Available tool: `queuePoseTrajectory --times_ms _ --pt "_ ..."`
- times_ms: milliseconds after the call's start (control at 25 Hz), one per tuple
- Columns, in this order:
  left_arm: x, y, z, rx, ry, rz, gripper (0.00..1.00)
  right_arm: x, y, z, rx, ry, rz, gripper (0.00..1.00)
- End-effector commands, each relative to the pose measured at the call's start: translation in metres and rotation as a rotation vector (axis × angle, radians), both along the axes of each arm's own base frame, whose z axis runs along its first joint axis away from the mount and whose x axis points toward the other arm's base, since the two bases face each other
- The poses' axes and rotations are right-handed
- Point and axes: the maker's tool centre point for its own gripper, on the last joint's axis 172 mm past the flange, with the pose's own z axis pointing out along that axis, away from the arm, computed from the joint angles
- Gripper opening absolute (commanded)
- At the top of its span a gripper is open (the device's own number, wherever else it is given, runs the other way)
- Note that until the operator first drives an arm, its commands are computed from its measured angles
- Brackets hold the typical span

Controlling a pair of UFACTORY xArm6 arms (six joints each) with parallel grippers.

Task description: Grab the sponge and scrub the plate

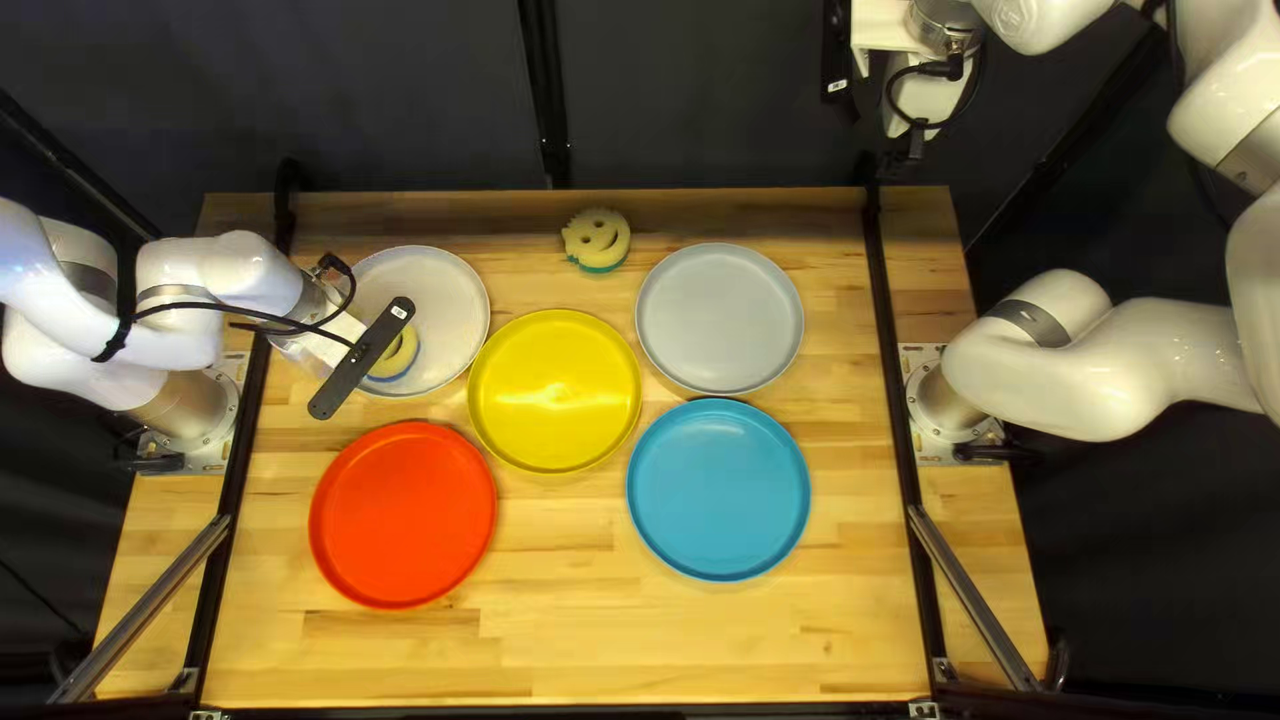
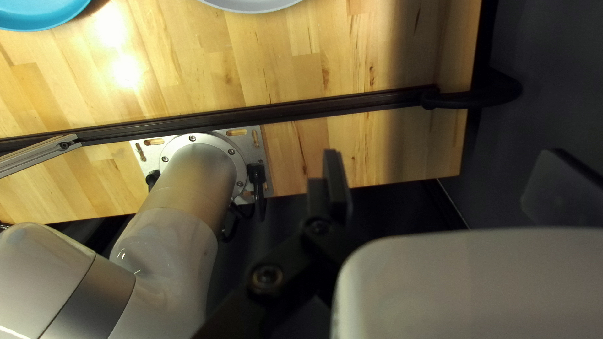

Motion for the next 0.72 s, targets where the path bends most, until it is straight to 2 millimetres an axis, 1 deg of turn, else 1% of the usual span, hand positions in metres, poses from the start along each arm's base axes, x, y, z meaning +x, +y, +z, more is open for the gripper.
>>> queuePoseTrajectory --times_ms 40,320,480,720 --pt "0.021 0.009 0.002 0.003 -0.015 -0.015 0.0 0.0 0.0 0.0 0.0 0.0 0.0 1.0" --pt "0.042 0.021 0.01 0.005 -0.026 -0.039 0.0 0.0 0.0 0.0 0.0 0.0 0.0 1.0" --pt "0.049 0.025 0.011 0.006 -0.03 -0.048 0.0 0.0 0.0 0.0 0.0 0.0 0.0 1.0" --pt "0.024 0.021 0.008 0.0 -0.025 -0.042 0.0 0.0 0.0 0.0 0.0 0.0 0.0 1.0"
